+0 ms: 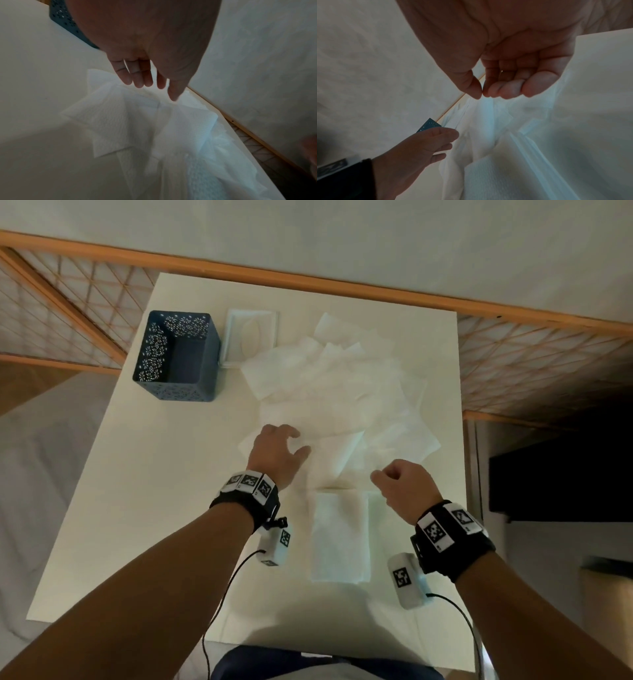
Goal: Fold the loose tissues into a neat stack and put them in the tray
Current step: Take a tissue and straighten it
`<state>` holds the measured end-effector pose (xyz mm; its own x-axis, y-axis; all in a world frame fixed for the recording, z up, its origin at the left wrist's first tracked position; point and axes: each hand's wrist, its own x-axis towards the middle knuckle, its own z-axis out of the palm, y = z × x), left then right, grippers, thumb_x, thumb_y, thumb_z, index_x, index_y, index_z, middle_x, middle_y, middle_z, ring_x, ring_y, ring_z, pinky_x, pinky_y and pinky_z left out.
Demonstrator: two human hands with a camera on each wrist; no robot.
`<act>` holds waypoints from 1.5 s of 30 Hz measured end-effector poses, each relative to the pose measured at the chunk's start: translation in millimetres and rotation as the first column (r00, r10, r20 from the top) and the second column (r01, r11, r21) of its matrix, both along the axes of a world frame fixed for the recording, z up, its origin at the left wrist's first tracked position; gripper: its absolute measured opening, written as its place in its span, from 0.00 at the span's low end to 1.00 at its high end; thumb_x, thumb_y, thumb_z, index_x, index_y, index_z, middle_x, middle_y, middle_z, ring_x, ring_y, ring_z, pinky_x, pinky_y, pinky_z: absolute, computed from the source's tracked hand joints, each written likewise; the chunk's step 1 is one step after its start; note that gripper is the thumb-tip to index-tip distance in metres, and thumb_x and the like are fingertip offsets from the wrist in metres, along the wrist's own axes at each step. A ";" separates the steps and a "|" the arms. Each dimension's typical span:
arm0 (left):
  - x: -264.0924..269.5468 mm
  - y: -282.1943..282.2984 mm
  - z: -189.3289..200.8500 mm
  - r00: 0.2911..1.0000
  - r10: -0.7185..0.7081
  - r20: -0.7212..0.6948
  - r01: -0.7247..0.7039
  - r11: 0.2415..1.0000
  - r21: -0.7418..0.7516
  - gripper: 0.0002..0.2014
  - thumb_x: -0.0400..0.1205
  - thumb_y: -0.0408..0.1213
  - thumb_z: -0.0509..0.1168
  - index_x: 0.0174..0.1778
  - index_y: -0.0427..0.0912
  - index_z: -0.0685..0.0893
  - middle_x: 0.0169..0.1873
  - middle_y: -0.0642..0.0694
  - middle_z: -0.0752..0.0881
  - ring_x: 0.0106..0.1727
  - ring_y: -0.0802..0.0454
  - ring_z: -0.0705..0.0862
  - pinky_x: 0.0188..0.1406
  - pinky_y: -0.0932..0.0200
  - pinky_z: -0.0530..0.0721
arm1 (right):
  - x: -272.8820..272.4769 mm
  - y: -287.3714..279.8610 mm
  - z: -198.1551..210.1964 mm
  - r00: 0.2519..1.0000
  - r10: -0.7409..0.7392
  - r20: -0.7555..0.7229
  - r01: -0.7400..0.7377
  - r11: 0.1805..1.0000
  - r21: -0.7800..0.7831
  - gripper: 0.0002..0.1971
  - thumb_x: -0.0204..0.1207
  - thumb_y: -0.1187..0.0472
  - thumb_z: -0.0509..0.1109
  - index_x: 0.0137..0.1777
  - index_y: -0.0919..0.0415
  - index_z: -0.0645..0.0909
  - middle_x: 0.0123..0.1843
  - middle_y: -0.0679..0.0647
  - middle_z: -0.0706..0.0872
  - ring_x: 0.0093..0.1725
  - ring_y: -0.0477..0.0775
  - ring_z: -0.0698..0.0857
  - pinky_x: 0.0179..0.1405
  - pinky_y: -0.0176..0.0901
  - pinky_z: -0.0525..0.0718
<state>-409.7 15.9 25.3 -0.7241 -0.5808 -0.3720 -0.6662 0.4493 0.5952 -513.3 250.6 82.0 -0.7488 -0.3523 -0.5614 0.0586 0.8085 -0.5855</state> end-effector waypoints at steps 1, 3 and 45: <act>-7.3 0.5 0.1 0.998 -0.056 0.020 0.056 0.998 -0.013 0.22 0.82 0.56 0.73 0.71 0.55 0.84 0.72 0.49 0.77 0.74 0.47 0.78 0.77 0.45 0.77 | -3.0 -3.8 1.4 1.000 0.001 0.006 -0.001 1.000 -0.006 0.12 0.80 0.51 0.72 0.42 0.59 0.82 0.41 0.57 0.91 0.41 0.61 0.89 0.47 0.57 0.89; -20.7 5.7 0.2 0.986 -0.155 0.058 0.158 0.986 -0.044 0.26 0.80 0.59 0.74 0.74 0.58 0.84 0.78 0.49 0.75 0.79 0.46 0.74 0.82 0.42 0.71 | -6.5 -8.6 3.7 1.000 -0.001 0.018 0.001 1.000 -0.023 0.12 0.81 0.51 0.71 0.41 0.58 0.81 0.40 0.56 0.90 0.38 0.58 0.86 0.46 0.56 0.88; 33.4 44.9 64.1 0.953 0.261 -0.150 -0.081 0.703 0.707 0.31 0.81 0.61 0.75 0.47 0.30 0.83 0.43 0.37 0.92 0.45 0.44 0.90 0.57 0.47 0.90 | 25.0 -20.5 14.2 0.923 -0.138 0.361 0.299 0.845 -0.442 0.13 0.84 0.50 0.72 0.56 0.56 0.93 0.55 0.57 0.95 0.58 0.63 0.93 0.66 0.72 0.87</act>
